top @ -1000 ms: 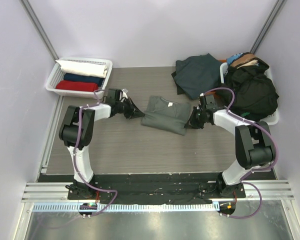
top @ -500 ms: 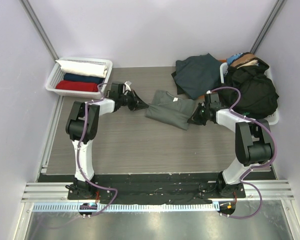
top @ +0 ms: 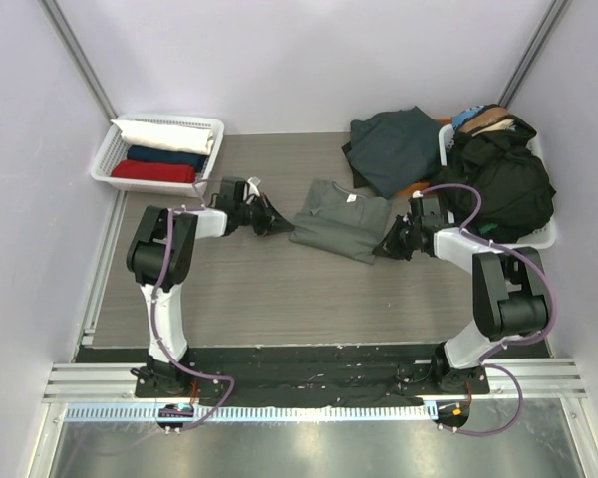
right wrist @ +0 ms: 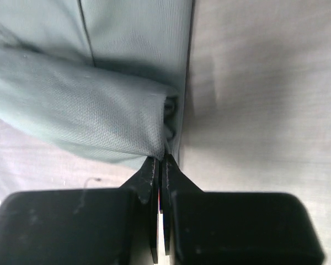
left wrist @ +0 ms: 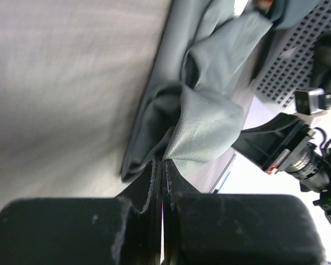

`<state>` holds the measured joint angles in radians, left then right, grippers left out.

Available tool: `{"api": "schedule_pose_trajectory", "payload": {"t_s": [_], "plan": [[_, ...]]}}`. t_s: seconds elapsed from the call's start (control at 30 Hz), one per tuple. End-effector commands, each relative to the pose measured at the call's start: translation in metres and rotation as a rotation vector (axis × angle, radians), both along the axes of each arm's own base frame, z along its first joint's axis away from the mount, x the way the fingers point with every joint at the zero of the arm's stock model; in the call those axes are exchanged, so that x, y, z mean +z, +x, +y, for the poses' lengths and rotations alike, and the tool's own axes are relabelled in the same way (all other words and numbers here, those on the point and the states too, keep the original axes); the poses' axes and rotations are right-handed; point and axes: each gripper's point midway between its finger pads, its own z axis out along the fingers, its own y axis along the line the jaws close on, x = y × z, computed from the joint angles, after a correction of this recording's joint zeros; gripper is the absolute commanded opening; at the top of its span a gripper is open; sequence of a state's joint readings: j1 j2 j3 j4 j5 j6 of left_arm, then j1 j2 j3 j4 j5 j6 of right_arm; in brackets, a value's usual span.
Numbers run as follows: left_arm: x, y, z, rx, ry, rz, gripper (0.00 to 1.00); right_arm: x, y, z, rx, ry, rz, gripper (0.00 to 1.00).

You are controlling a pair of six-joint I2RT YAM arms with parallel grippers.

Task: Roll the t-shirts
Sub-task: Roll the T-shirt to the center of the board.

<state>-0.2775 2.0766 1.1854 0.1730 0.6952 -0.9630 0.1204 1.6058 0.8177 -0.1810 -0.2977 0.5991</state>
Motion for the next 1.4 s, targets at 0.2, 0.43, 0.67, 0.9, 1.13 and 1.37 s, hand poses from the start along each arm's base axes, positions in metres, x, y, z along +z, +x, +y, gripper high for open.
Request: {"api": "schedule_pose_trajectory", "payload": {"t_s": [0.2,0.43,0.67,0.9,1.13,1.37], "plan": [[0.017,-0.039,0.015,-0.022,0.046,-0.059,0.00,0.018,-0.039,0.009,0.061,0.054,-0.024,0.01],[0.014,-0.071,0.029,-0.035,0.107,-0.050,0.00,0.016,-0.063,0.015,0.111,0.057,0.004,0.01],[0.004,-0.103,0.041,-0.042,0.140,-0.028,0.00,0.013,-0.083,0.022,0.147,0.057,0.037,0.01],[0.003,-0.145,0.057,-0.041,0.170,-0.021,0.00,0.020,-0.111,0.028,0.187,0.054,0.044,0.01],[0.015,-0.178,0.070,-0.018,0.204,-0.040,0.00,0.024,-0.129,0.029,0.212,0.043,0.058,0.01],[0.031,-0.176,0.070,-0.001,0.199,-0.078,0.00,0.032,-0.120,0.029,0.205,0.031,0.034,0.01]]}}
